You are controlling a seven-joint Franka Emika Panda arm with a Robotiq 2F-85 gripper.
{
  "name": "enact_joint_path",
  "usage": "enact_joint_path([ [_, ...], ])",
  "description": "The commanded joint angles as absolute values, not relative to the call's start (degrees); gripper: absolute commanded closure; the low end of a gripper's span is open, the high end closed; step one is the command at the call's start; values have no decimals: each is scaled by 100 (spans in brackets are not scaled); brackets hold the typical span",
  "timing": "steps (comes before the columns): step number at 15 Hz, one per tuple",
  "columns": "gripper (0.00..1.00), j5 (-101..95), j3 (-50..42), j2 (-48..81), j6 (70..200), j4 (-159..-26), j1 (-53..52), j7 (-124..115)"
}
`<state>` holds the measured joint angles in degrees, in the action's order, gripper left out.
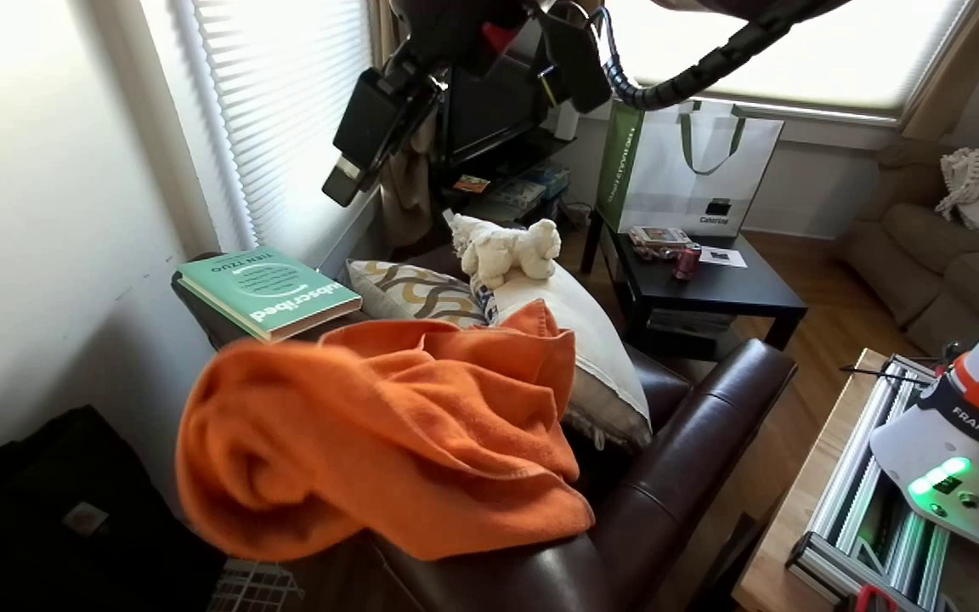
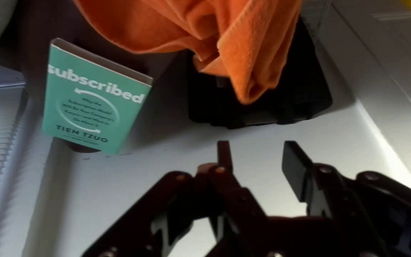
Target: Pick up the orange blanket and put it on the backrest of the couch
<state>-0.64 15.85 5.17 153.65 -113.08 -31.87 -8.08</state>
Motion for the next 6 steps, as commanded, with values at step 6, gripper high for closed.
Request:
enact_joint_path([
  [6, 11, -2314, 1960, -563, 14478, -11548, -2437, -2788],
])
